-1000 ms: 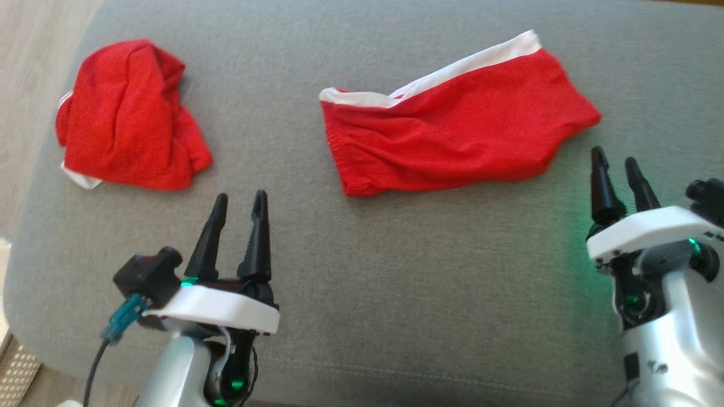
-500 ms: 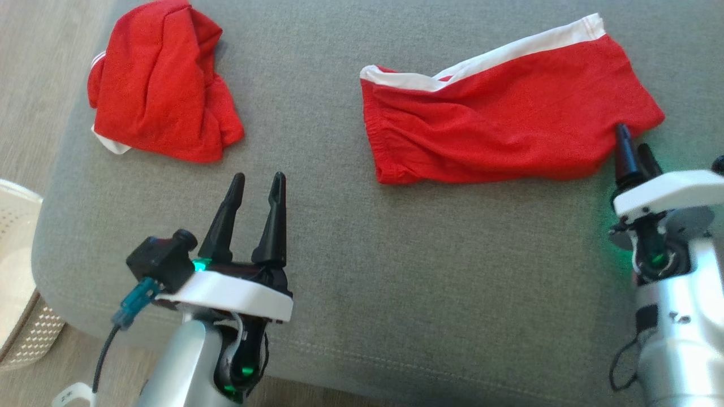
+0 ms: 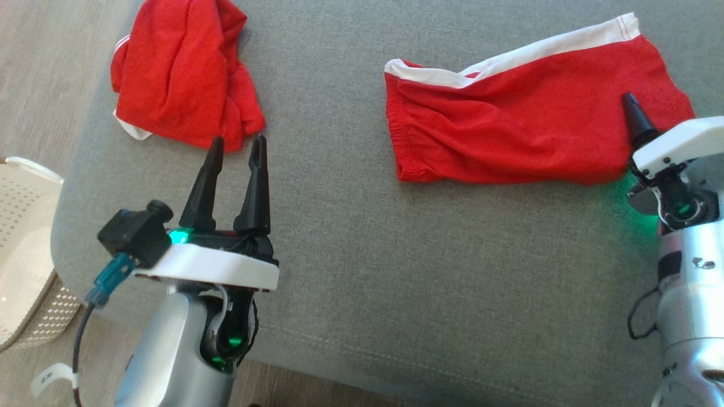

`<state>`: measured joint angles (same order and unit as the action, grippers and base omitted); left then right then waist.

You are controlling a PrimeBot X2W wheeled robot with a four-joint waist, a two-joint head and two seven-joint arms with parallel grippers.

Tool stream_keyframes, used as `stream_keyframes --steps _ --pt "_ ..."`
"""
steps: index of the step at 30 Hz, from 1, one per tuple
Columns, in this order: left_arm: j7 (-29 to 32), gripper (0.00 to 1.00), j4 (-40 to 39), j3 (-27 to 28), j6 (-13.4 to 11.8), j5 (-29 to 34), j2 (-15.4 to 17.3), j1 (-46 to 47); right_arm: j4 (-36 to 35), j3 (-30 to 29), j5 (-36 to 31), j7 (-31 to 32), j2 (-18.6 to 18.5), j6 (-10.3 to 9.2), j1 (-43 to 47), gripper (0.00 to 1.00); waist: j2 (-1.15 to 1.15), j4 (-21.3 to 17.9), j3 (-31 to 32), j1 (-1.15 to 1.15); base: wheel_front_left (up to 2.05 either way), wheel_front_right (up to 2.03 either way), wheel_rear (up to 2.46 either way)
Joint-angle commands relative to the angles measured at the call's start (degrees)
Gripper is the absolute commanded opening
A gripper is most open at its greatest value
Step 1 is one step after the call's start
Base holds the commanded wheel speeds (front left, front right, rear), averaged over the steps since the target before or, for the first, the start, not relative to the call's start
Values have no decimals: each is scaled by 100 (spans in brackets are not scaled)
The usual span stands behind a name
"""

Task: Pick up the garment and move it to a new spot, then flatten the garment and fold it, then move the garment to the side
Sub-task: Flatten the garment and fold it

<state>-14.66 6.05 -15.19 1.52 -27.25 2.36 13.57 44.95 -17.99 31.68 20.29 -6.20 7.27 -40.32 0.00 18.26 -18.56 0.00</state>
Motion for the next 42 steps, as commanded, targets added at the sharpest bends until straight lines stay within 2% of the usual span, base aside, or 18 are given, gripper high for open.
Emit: stream_keyframes --steps 1,3,4,5,6,12,20,24,30,38,42 --pt "-34 100 -206 232 -33 -34 52 171 122 209 32 232 234 22 82 100 0 10 19 0 0 0 0" --pt "-34 100 -205 226 -47 -51 52 151 98 306 90 373 257 22 96 100 0 12 38 0 0 0 0" --pt "-34 100 -197 212 -44 -53 52 138 88 329 128 417 266 22 112 96 0 9 46 0 0 0 0" --pt "-34 100 -190 203 -43 -50 52 128 77 358 154 448 273 22 132 39 0 5 56 0 0 0 0" --pt "-34 100 -180 197 -43 -48 52 121 59 389 173 460 279 22 155 0 0 -2 71 0 0 0 0" --pt "-34 100 -145 248 -75 -66 52 96 -104 350 224 63 268 22 239 0 0 -70 154 0 0 0 0" --pt "-34 100 -112 237 -75 -22 52 44 -61 2 117 -868 49 22 287 0 0 -229 292 0 0 0 0" --pt "-34 100 -84 224 -66 25 52 -3 269 -514 -363 -1584 -182 22 313 0 0 -332 383 0 0 0 0" --pt "-34 100 -53 212 -54 85 52 -55 672 -1335 -1398 -2394 -284 22 248 0 0 -512 514 0 0 0 0" --pt "-34 100 8 159 -37 153 52 -121 900 -1934 -2216 -2583 -27 22 113 0 0 -699 680 0 0 0 0" --pt "-34 100 0 142 -49 145 52 -129 857 -1780 -2398 -2706 103 22 26 0 0 -736 704 0 0 0 0"
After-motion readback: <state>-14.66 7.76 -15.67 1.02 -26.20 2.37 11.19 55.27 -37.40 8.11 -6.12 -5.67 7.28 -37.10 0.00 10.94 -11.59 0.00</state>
